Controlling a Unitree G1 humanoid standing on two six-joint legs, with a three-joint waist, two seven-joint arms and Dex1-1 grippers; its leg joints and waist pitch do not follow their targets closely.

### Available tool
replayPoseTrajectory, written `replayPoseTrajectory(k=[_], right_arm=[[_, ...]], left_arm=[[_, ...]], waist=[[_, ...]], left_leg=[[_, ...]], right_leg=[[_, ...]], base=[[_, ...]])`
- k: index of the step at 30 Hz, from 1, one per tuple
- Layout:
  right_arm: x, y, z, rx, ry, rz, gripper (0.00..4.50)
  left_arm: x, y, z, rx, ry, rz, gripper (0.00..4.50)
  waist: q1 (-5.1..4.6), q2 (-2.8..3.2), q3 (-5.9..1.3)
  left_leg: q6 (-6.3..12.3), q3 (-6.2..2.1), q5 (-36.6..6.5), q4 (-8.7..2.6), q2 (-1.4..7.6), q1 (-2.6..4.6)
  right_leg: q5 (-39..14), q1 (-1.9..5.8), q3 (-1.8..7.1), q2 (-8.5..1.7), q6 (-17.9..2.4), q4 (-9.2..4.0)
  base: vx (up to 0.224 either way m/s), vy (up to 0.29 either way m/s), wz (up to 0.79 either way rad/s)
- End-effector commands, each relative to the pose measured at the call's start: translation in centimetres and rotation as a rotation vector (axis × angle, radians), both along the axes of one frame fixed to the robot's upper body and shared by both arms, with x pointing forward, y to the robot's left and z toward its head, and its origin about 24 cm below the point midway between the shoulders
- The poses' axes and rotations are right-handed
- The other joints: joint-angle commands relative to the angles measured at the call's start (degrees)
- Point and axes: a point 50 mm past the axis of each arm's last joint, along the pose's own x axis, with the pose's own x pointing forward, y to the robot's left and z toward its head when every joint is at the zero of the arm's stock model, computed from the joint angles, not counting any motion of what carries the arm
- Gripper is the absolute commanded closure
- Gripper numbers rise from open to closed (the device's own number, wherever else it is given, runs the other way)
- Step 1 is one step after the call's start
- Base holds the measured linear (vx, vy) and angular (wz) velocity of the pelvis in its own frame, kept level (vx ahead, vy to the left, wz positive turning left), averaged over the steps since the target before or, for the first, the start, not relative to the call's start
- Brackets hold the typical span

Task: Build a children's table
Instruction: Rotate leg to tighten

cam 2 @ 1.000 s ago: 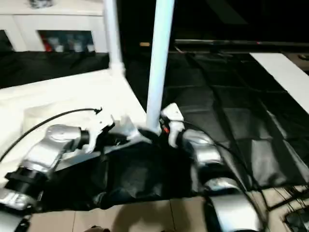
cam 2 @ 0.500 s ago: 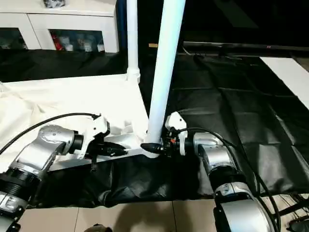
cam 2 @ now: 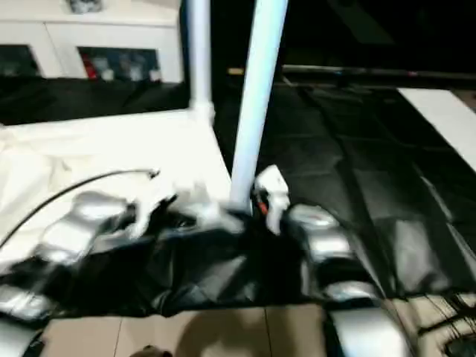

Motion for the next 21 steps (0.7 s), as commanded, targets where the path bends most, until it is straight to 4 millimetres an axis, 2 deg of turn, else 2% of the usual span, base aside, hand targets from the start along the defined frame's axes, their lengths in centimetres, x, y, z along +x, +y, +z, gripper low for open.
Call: replayPoseTrajectory(k=[1,4,5,6,7,8,10,13,14,17,19,21], right_arm=[[-0.9,4.2,-1.2,-0.018,0.062,0.055,1.88],[-0.6,5.4,-0.8,-0.029,0.054,-0.002,1.88],[-0.5,5.7,-0.7,-0.034,0.047,-0.009,1.88],[-0.5,6.0,-0.5,-0.034,0.039,-0.007,1.88],[-0.4,6.4,-0.2,-0.037,0.017,0.000,1.88],[-0.4,6.5,-0.1,-0.021,0.010,0.012,1.88],[-0.3,6.3,0.1,0.003,0.010,0.015,1.18],[-0.1,5.4,0.3,0.008,-0.010,0.033,0.97],[-0.1,5.4,0.3,0.008,-0.010,0.033,0.71],[0.1,3.3,0.6,-0.044,-0.076,0.040,0.68],[0.1,1.4,0.8,-0.028,-0.094,0.053,0.68],[0.0,0.8,0.9,-0.017,-0.098,0.061,0.68]], left_arm=[[1.7,-2.3,3.2,-0.075,-0.145,0.075,4.50],[1.9,-3.4,3.2,-0.079,-0.163,0.088,4.50],[1.9,-3.6,3.2,-0.082,-0.169,0.093,4.50],[1.9,-3.8,3.2,-0.081,-0.174,0.091,4.50],[2.0,-4.0,3.1,-0.076,-0.184,0.087,4.50],[1.9,-4.1,3.0,-0.069,-0.187,0.074,4.50],[1.7,-4.0,2.8,-0.053,-0.193,0.051,4.50],[1.4,-3.7,2.4,-0.041,-0.186,0.018,4.50],[1.4,-3.7,2.4,-0.041,-0.186,0.018,4.50],[1.2,-3.4,2.0,-0.025,-0.180,0.008,4.50],[1.3,-3.2,1.9,-0.018,-0.180,0.012,4.50],[1.3,-3.2,1.9,-0.017,-0.181,0.014,4.50]], waist=[[-0.40,0.16,-4.18],[-0.88,0.17,-4.41],[-0.91,-0.15,-4.49],[-0.79,0.03,-4.61],[-0.79,-0.15,-4.59],[-0.70,0.04,-4.60],[-0.65,0.02,-4.69],[-0.67,0.08,-4.53],[-0.74,0.07,-4.41],[-0.79,-0.07,-4.37],[-0.63,-0.13,-4.43],[-0.43,-0.27,-4.47]], left_leg=[[-2.02,-1.75,-18.7,-4.38,2.46,1.90],[-0.85,-1.49,-16.0,-4.24,2.31,1.44],[-0.50,-1.43,-15.4,-4.18,2.27,1.30],[0.08,-1.34,-14.1,-4.04,2.27,1.32],[0.46,-1.25,-13.5,-3.99,2.29,1.29],[0.83,-1.25,-12.6,-3.96,2.34,1.23],[1.64,-1.14,-11.7,-3.87,2.35,1.19],[1.68,-1.16,-12.8,-3.95,2.38,1.21],[1.39,-1.21,-13.4,-4.02,2.37,1.19],[1.04,-1.21,-14.5,-4.02,2.40,1.25],[1.44,-1.18,-14.1,-3.94,2.46,1.29],[2.35,-1.18,-12.7,-3.91,2.45,0.98]], right_leg=[[-23.9,1.74,2.34,-4.83,-9.7,-5.25],[-17.9,2.01,2.37,-4.52,-10.7,-4.67],[-16.9,2.17,2.36,-4.50,-10.8,-4.55],[-15.1,2.27,2.37,-4.56,-11.3,-4.35],[-14.2,2.22,2.40,-4.52,-11.4,-4.34],[-12.8,2.32,2.39,-4.52,-11.8,-4.14],[-10.6,2.46,2.39,-4.47,-12.4,-3.94],[-12.0,2.49,2.36,-4.53,-12.4,-4.11],[-13.3,2.45,2.35,-4.53,-12.2,-4.22],[-15.4,2.40,2.35,-4.57,-11.6,-4.47],[-14.7,2.47,2.38,-4.50,-11.6,-4.37],[-12.7,2.68,2.34,-4.50,-11.9,-4.09]], base=[[0.000,0.000,0.00],[0.000,0.000,0.00],[0.000,0.000,0.00],[0.000,0.000,0.00],[0.000,0.000,0.00],[0.000,0.000,0.00],[0.000,0.000,0.00],[0.000,0.000,0.00],[0.000,0.000,0.00],[0.000,0.000,0.00],[0.000,0.000,0.00],[0.000,0.000,0.00]])
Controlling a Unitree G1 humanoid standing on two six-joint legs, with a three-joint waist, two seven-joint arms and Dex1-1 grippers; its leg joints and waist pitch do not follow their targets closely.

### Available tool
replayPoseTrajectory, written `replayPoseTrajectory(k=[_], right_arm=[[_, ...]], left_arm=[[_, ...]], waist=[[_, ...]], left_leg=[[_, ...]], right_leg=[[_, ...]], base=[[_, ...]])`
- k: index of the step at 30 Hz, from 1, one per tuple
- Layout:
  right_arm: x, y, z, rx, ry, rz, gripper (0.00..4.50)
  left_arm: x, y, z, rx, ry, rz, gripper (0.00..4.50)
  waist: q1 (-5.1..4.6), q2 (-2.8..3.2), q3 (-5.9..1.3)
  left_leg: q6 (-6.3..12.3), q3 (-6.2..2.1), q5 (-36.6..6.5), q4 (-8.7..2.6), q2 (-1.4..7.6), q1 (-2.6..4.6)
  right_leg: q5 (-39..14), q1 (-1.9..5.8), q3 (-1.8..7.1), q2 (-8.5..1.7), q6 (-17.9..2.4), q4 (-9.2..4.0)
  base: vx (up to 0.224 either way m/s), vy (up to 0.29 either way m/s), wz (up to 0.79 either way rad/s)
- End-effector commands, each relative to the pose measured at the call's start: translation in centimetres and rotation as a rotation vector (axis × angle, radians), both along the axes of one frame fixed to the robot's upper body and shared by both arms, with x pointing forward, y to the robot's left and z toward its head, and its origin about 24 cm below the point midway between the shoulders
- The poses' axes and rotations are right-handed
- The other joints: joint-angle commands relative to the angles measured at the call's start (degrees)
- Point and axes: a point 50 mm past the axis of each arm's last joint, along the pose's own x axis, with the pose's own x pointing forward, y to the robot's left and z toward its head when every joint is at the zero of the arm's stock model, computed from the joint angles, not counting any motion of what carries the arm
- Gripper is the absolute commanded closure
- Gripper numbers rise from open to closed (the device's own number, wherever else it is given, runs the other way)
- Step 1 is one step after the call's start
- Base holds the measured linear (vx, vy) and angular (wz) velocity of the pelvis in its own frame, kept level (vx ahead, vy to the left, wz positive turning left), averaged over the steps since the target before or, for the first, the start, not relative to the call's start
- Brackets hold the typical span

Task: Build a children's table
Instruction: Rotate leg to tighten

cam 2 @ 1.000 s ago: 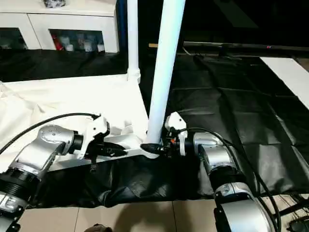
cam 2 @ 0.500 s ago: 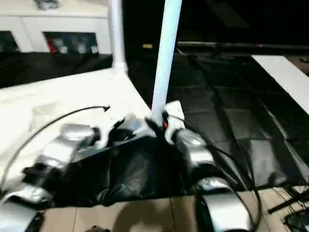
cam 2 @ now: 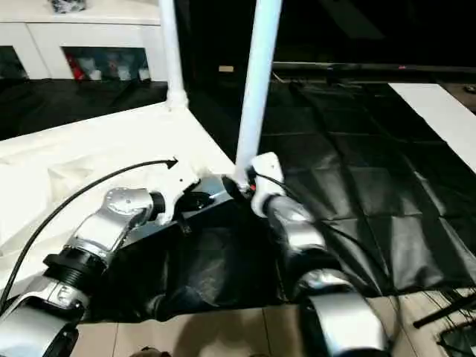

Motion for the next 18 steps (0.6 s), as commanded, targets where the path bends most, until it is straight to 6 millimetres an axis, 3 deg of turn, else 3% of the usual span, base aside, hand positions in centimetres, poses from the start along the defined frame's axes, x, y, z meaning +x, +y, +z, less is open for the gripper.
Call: replayPoseTrajectory(k=[1,4,6,13,15,16,18], right_arm=[[-0.5,-0.2,0.8,0.036,-0.044,0.129,0.68],[-1.1,-4.5,1.8,0.067,-0.059,0.176,0.68],[-1.4,-5.7,2.1,0.067,-0.059,0.195,0.68],[-1.4,-5.7,2.1,0.067,-0.059,0.195,0.68],[-2.7,-8.1,2.7,0.016,-0.052,0.258,0.68],[-2.7,-8.3,2.6,-0.001,-0.052,0.256,0.68],[-2.6,-8.5,2.6,-0.035,-0.058,0.236,0.68]], left_arm=[[0.6,-1.4,1.7,-0.035,-0.091,-0.030,4.50],[0.6,-1.2,1.7,-0.034,-0.093,-0.030,4.50],[0.6,-1.2,1.7,-0.034,-0.093,-0.031,4.50],[0.6,-1.2,1.7,-0.034,-0.093,-0.031,4.50],[0.3,-1.0,1.4,-0.032,-0.087,-0.058,4.50],[0.2,-1.0,1.4,-0.031,-0.085,-0.068,4.50],[-0.1,-1.0,1.2,-0.028,-0.080,-0.088,4.50]], waist=[[-0.06,-0.45,-4.49],[0.54,-0.70,-4.48],[0.93,-0.71,-4.58],[0.94,-0.75,-4.47],[1.24,-0.62,-4.62],[1.35,-0.71,-4.58],[1.37,-1.00,-4.71]], left_leg=[[2.48,-1.19,-12.5,-3.79,2.43,1.18],[4.23,-1.09,-11.7,-3.55,2.38,1.06],[4.85,-1.06,-10.9,-3.32,2.40,1.21],[3.89,-1.17,-11.9,-3.38,2.43,1.29],[4.40,-1.18,-10.6,-3.34,2.48,1.32],[4.79,-1.08,-10.4,-3.30,2.56,1.49],[5.47,-1.07,-8.6,-3.16,2.32,1.04]], right_leg=[[-12.7,2.79,2.34,-4.51,-12.0,-4.12],[-12.6,3.12,2.30,-4.42,-11.5,-4.28],[-12.1,2.97,2.28,-4.44,-11.9,-4.22],[-16.6,2.55,2.09,-4.48,-11.4,-4.66],[-13.4,2.82,2.10,-4.15,-11.3,-4.41],[-12.4,2.63,2.18,-4.07,-11.4,-4.38],[-10.3,2.95,2.04,-4.33,-12.3,-4.00]], base=[[0.000,0.000,0.00],[0.000,0.000,0.00],[0.000,0.000,0.00],[0.000,0.000,0.00],[0.000,0.000,0.00],[0.000,0.000,0.00],[0.000,0.000,0.00]])
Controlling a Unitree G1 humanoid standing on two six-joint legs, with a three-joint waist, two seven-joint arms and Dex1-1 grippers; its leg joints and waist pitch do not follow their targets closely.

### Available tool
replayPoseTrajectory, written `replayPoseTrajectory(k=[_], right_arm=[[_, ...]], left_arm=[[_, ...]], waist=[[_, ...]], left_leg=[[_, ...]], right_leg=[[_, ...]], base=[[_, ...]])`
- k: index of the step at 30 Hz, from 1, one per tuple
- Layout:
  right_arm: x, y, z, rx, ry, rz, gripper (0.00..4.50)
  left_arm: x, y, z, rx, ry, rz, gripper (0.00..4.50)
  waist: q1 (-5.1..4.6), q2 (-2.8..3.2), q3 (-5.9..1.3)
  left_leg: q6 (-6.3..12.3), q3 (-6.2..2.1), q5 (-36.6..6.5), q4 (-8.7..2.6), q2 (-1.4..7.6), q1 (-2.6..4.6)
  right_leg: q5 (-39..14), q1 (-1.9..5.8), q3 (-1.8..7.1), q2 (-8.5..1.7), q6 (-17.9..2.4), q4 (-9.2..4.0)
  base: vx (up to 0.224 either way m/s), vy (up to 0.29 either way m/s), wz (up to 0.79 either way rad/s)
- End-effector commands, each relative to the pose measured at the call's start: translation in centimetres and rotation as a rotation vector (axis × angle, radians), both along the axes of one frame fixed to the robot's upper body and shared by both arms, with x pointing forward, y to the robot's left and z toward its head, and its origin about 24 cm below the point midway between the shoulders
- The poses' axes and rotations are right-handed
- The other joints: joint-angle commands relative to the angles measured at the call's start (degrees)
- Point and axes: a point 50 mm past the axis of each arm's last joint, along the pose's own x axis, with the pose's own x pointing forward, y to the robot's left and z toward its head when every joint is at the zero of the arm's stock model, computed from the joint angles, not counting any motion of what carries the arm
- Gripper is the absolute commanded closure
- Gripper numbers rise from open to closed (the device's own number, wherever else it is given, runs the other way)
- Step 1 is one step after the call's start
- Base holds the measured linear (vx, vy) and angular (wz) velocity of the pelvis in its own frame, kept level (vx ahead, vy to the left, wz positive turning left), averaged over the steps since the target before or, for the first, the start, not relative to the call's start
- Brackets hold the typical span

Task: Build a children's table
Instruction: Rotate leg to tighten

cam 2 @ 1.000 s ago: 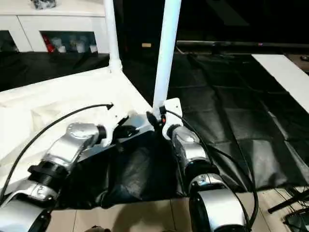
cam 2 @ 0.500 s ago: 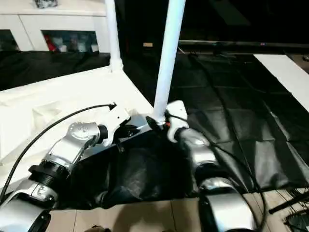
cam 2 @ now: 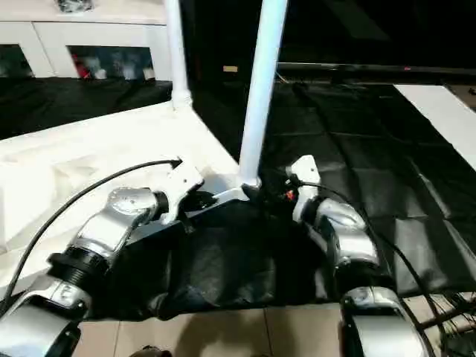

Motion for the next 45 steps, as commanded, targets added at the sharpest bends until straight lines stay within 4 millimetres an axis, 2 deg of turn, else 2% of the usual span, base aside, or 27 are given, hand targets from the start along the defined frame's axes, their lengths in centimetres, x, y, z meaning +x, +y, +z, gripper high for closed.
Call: replayPoseTrajectory(k=[1,2,3,5,7,8,10,12,16,20,23,25,32,38,45], right_arm=[[0.5,0.2,0.3,-0.020,-0.028,-0.033,0.68],[0.7,0.3,0.3,-0.017,-0.027,-0.052,0.68],[0.8,0.3,0.3,-0.011,-0.023,-0.063,0.68],[1.2,0.6,0.4,0.016,0.001,-0.062,0.38],[1.3,0.9,0.4,0.008,0.004,-0.044,0.28],[1.2,1.6,0.4,-0.029,0.001,0.007,0.08],[1.1,1.9,0.5,-0.042,-0.004,0.029,0.08],[1.1,2.3,0.5,-0.053,-0.009,0.055,0.08],[1.6,3.1,0.3,-0.086,-0.001,0.079,0.08],[1.8,3.4,-0.1,-0.147,0.014,0.083,0.44],[2.0,3.6,0.0,-0.125,0.012,0.071,0.82],[2.1,3.8,0.1,-0.111,0.016,0.073,0.89],[2.3,4.5,-0.1,-0.111,0.022,0.088,1.50],[2.4,5.2,-0.3,-0.106,0.024,0.110,2.03],[2.0,6.5,-1.0,-0.064,0.055,0.121,2.42]], left_arm=[[-0.2,-0.6,1.1,-0.043,-0.054,-0.066,4.50],[-0.3,-0.6,1.1,-0.043,-0.051,-0.079,4.50],[-0.4,-0.6,1.1,-0.043,-0.049,-0.087,4.50],[-0.8,-0.5,1.2,-0.049,-0.038,-0.133,4.50],[-1.0,-0.4,1.2,-0.045,-0.036,-0.149,4.50],[-1.3,-0.2,1.2,-0.034,-0.030,-0.173,4.50],[-1.4,-0.1,1.1,-0.029,-0.026,-0.184,4.50],[-1.5,0.0,1.1,-0.023,-0.023,-0.193,4.50],[-1.8,0.6,1.1,-0.012,-0.019,-0.200,4.50],[-1.9,1.0,1.1,-0.001,-0.015,-0.200,4.50],[-1.9,1.3,1.1,0.002,-0.013,-0.198,4.50],[-2.0,1.5,1.0,0.006,-0.006,-0.198,4.50],[-2.1,1.7,0.9,0.012,-0.002,-0.195,4.50],[-2.2,1.9,0.9,0.013,0.004,-0.192,4.50],[-1.7,1.9,0.9,-0.008,-0.009,-0.123,4.50]], waist=[[0.00,-1.08,-4.71],[-0.31,-1.21,-4.60],[-0.50,-1.09,-4.50],[-0.51,-1.03,-4.48],[-0.44,-0.84,-4.46],[-0.37,-0.98,-4.49],[-0.13,-0.63,-4.50],[-0.01,-0.79,-4.52],[-0.32,-0.99,-4.47],[-0.37,-0.87,-4.41],[-0.27,-0.92,-4.50],[-0.39,-0.89,-4.54],[-0.46,-0.66,-4.53],[-0.56,-0.73,-4.55],[-0.68,-0.67,-4.58]], left_leg=[[5.31,-1.09,-8.8,-3.20,2.34,1.20],[4.89,-1.18,-9.3,-3.24,2.15,0.83],[4.40,-1.14,-10.6,-3.23,2.11,1.06],[4.00,-1.15,-11.4,-3.19,2.25,1.28],[3.86,-1.17,-11.3,-3.28,2.46,1.39],[3.78,-1.21,-10.9,-3.38,2.53,1.28],[3.71,-1.13,-10.9,-3.39,2.72,1.66],[3.64,-1.15,-10.9,-3.44,2.66,1.47],[3.25,-1.15,-11.4,-3.44,2.59,1.35],[2.83,-1.13,-11.5,-3.45,2.62,1.45],[3.02,-1.13,-10.8,-3.43,2.61,1.38],[3.15,-1.14,-10.6,-3.42,2.59,1.30],[2.96,-1.13,-10.9,-3.41,2.62,1.37],[2.91,-1.12,-10.9,-3.39,2.63,1.36],[2.95,-1.12,-10.9,-3.41,2.66,1.41]], right_leg=[[-10.9,2.91,2.07,-4.28,-12.5,-4.06],[-13.1,3.06,2.00,-4.42,-12.0,-4.13],[-16.1,2.83,1.97,-4.42,-11.4,-4.60],[-18.2,2.61,2.07,-4.47,-11.0,-4.81],[-17.9,2.45,2.09,-4.39,-11.1,-4.76],[-16.7,2.56,2.05,-4.28,-11.4,-4.51],[-15.2,2.25,2.09,-4.19,-12.0,-4.32],[-13.8,2.48,2.10,-4.29,-12.3,-4.04],[-14.7,2.51,2.10,-4.48,-12.2,-4.13],[-15.6,2.41,2.13,-4.48,-12.1,-4.14],[-14.1,2.56,2.16,-4.46,-12.1,-3.94],[-13.4,2.60,2.14,-4.41,-12.3,-3.82],[-13.4,2.60,2.17,-4.43,-12.7,-3.80],[-12.9,2.64,2.17,-4.42,-13.0,-3.71],[-12.3,2.61,2.17,-4.38,-13.2,-3.60]], base=[[0.000,0.000,0.00],[0.000,0.000,0.00],[0.000,0.000,0.00],[0.000,0.000,0.00],[0.000,0.000,0.00],[0.000,0.000,0.00],[0.000,0.000,0.00],[0.000,0.000,0.00],[0.000,0.000,0.00],[0.000,0.000,0.00],[0.000,0.000,0.00],[0.000,0.000,0.00],[0.000,0.000,0.00],[0.000,0.000,0.00],[0.000,0.000,0.00]])
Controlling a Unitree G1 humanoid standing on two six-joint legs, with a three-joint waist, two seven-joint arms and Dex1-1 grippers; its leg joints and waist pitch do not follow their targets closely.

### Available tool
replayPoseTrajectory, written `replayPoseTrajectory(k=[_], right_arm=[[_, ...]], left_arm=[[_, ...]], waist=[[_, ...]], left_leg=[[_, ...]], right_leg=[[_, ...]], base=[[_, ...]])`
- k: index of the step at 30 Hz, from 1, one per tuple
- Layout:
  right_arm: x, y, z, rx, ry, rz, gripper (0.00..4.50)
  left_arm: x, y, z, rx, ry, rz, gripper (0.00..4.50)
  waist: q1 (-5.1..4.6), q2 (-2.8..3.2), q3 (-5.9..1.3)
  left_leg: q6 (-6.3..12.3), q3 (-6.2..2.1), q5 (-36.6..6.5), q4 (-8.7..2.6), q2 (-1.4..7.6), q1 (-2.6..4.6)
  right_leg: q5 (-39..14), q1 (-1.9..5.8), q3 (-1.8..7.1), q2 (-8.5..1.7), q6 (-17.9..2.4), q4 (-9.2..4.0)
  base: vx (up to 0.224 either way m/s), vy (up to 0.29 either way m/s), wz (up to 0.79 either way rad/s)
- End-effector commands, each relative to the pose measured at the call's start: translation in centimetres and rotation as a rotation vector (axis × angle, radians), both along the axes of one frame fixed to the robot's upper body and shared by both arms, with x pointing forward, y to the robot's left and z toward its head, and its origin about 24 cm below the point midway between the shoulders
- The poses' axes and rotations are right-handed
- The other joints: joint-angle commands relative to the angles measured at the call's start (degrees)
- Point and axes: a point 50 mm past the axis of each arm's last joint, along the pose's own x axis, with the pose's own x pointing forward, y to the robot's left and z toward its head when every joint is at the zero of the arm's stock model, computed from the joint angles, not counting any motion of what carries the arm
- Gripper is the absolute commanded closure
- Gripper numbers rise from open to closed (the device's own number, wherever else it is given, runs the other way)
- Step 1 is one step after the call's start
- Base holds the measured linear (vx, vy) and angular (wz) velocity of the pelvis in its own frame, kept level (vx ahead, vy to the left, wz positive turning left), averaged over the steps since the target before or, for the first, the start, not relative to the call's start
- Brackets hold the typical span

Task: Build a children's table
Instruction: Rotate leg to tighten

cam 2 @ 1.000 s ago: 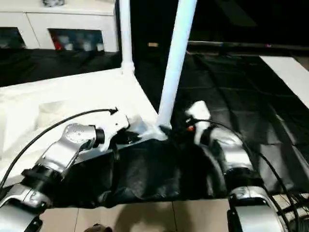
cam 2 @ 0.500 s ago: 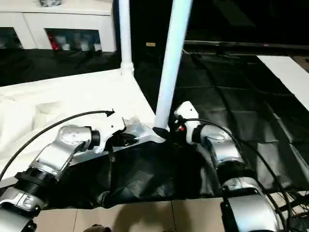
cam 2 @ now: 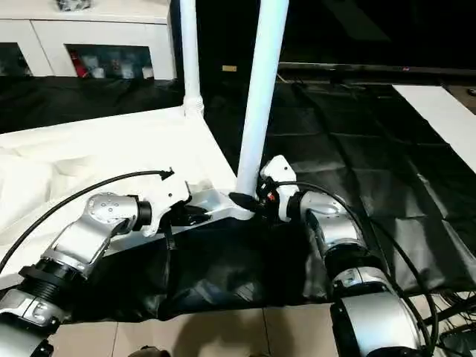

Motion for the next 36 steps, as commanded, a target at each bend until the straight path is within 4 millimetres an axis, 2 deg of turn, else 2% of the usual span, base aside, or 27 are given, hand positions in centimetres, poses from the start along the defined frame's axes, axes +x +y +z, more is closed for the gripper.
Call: replayPoseTrajectory(k=[1,7,8,9,10,12,13,14,16,17,19,20,21,22,23,24,25,27,30,31,35,36], right_arm=[[-0.1,1.1,-0.8,0.019,0.036,-0.038,2.48],[-0.1,2.4,-2.2,0.022,0.057,-0.197,2.51],[-0.2,3.7,-3.1,0.027,0.089,-0.297,2.51],[-0.2,3.7,-3.1,0.027,0.089,-0.297,2.51],[-0.2,5.1,-3.7,0.024,0.120,-0.385,2.51],[-0.2,5.9,-3.8,0.022,0.134,-0.426,2.51],[-0.1,7.2,-3.7,0.025,0.142,-0.448,2.51],[-0.1,8.2,-3.4,0.035,0.139,-0.433,2.51],[-0.1,9.8,-2.8,0.053,0.126,-0.407,2.51],[0.0,10.5,-2.3,0.062,0.102,-0.385,2.51],[0.2,10.8,-1.8,0.058,0.066,-0.360,2.51],[0.3,10.7,-1.6,0.066,0.057,-0.349,2.51],[0.3,10.7,-1.6,0.068,0.056,-0.347,2.17],[0.3,10.5,-1.5,0.075,0.054,-0.343,1.96],[0.6,9.5,-1.4,0.079,0.055,-0.348,1.82],[0.6,9.5,-1.4,0.079,0.055,-0.348,1.82],[0.9,8.3,-1.3,0.072,0.046,-0.344,1.76],[1.1,7.1,-1.2,0.068,0.037,-0.329,1.37],[1.2,5.2,-0.8,0.045,0.008,-0.286,1.30],[1.2,5.0,-0.8,0.043,0.008,-0.279,1.18],[1.0,3.8,-0.4,0.033,0.004,-0.171,1.18],[0.8,3.6,-0.4,0.025,0.002,-0.130,1.18]], left_arm=[[0.7,-0.5,0.8,-0.030,-0.053,0.062,4.50],[1.9,-1.0,0.8,-0.016,-0.092,0.196,4.50],[2.7,-1.7,1.0,-0.027,-0.109,0.276,4.50],[2.7,-1.7,1.0,-0.027,-0.109,0.276,4.50],[3.3,-2.4,1.2,-0.038,-0.125,0.344,4.50],[3.6,-2.8,1.3,-0.041,-0.135,0.376,4.50],[3.8,-3.3,1.3,-0.037,-0.147,0.398,4.50],[3.9,-3.6,1.4,-0.039,-0.152,0.406,4.50],[3.9,-4.1,1.5,-0.045,-0.159,0.401,4.50],[3.8,-4.4,1.6,-0.051,-0.162,0.380,4.50],[3.6,-4.5,1.6,-0.058,-0.161,0.349,4.50],[3.5,-4.5,1.5,-0.061,-0.160,0.329,4.50],[3.5,-4.5,1.5,-0.062,-0.160,0.325,4.50],[3.4,-4.4,1.5,-0.063,-0.159,0.312,4.50],[2.8,-4.2,1.5,-0.097,-0.130,0.252,4.50],[2.8,-4.2,1.5,-0.097,-0.130,0.252,4.50],[2.4,-3.6,1.4,-0.103,-0.116,0.207,4.50],[2.1,-2.9,1.2,-0.090,-0.110,0.174,4.50],[1.7,-1.8,1.3,-0.097,-0.088,0.125,4.50],[1.6,-1.7,1.4,-0.097,-0.084,0.118,4.50],[0.9,-0.9,1.4,-0.095,-0.052,0.040,4.50],[0.7,-0.7,1.4,-0.091,-0.046,0.020,4.50]], waist=[[-0.13,-0.39,-4.51],[-0.38,-0.30,-4.31],[-0.47,-0.20,-4.23],[-0.60,-0.20,-4.20],[-0.71,-0.25,-4.20],[-0.89,-0.24,-4.13],[-1.01,-0.23,-4.14],[-1.36,0.32,-4.11],[-1.38,0.20,-4.21],[-1.51,0.11,-4.22],[-1.44,-0.17,-4.31],[-1.35,-0.13,-4.33],[-1.32,-0.06,-4.38],[-1.36,-0.30,-4.37],[-1.24,-0.31,-4.43],[-1.16,-0.18,-4.46],[-1.36,-0.26,-4.47],[-1.51,-0.21,-4.54],[-1.60,0.00,-4.58],[-1.53,-0.01,-4.60],[-1.37,0.36,-4.73],[-1.24,0.27,-4.73]], left_leg=[[2.74,-1.12,-11.4,-3.62,2.53,1.50],[0.83,-1.33,-14.3,-3.89,2.50,1.76],[0.39,-1.35,-14.8,-4.01,2.45,1.90],[0.01,-1.34,-15.0,-4.08,2.39,1.92],[-0.60,-1.45,-16.0,-4.12,2.39,2.04],[-1.08,-1.54,-18.1,-4.15,2.28,2.37],[-1.18,-1.60,-18.4,-4.17,2.25,2.33],[-1.53,-1.72,-19.2,-4.34,2.20,2.16],[-1.37,-1.76,-20.2,-4.30,2.19,2.28],[-1.15,-1.85,-20.2,-4.36,2.14,2.03],[-0.56,-1.75,-19.4,-4.32,2.19,1.87],[-0.21,-1.71,-18.8,-4.27,2.22,1.88],[0.03,-1.66,-18.0,-4.28,2.24,1.79],[0.20,-1.60,-17.7,-4.28,2.24,1.71],[0.53,-1.56,-16.9,-4.22,2.26,1.74],[0.73,-1.61,-16.6,-4.20,2.28,1.69],[0.95,-1.59,-15.7,-4.26,2.29,1.28],[1.57,-1.51,-14.5,-4.13,2.31,1.27],[2.04,-1.35,-13.7,-3.96,2.46,1.42],[2.04,-1.33,-13.3,-3.94,2.50,1.50],[3.05,-1.20,-11.2,-3.81,2.64,1.41],[3.22,-1.16,-11.0,-3.79,2.67,1.47]], right_leg=[[-13.0,2.67,2.32,-4.27,-13.1,-3.98],[-18.8,2.37,2.34,-4.46,-11.2,-4.72],[-19.7,2.19,2.35,-4.36,-10.7,-4.86],[-19.9,2.12,2.34,-4.27,-10.6,-4.85],[-21.2,2.05,2.33,-4.39,-10.2,-5.07],[-23.6,1.82,2.22,-4.41,-9.6,-5.41],[-23.9,1.86,2.21,-4.46,-9.5,-5.45],[-23.8,1.87,2.19,-4.32,-9.1,-5.59],[-23.5,1.79,2.12,-4.40,-8.8,-5.63],[-23.4,1.98,2.07,-4.50,-8.8,-5.56],[-22.5,2.08,2.10,-4.59,-8.7,-5.52],[-21.6,2.07,2.15,-4.65,-8.9,-5.39],[-20.5,2.15,2.16,-4.62,-9.2,-5.27],[-20.0,2.19,2.16,-4.57,-9.3,-5.22],[-19.0,2.25,2.19,-4.66,-9.6,-5.09],[-18.6,2.33,2.18,-4.73,-9.9,-4.98],[-17.3,2.62,2.15,-4.69,-10.2,-4.73],[-15.8,2.75,2.08,-4.75,-11.0,-4.58],[-14.1,2.74,2.02,-4.72,-12.2,-4.41],[-13.5,2.77,1.99,-4.69,-12.5,-4.33],[-8.7,2.95,1.93,-4.51,-14.4,-3.72],[-7.9,2.99,1.93,-4.48,-14.7,-3.62]], base=[[0.000,0.000,0.00],[0.000,0.000,0.00],[0.000,0.000,0.00],[0.000,0.000,0.00],[0.000,0.000,0.00],[0.000,0.000,0.00],[0.000,0.000,0.00],[0.000,0.000,0.00],[0.000,0.000,0.00],[0.000,0.000,0.00],[0.000,0.000,0.00],[0.000,0.000,0.00],[0.000,0.000,0.00],[0.000,0.000,0.00],[0.000,0.000,0.00],[0.000,0.000,0.00],[0.000,0.000,0.00],[0.000,0.000,0.00],[0.000,0.000,0.00],[0.000,0.000,0.00],[0.000,0.000,0.00],[0.000,0.000,0.00]])
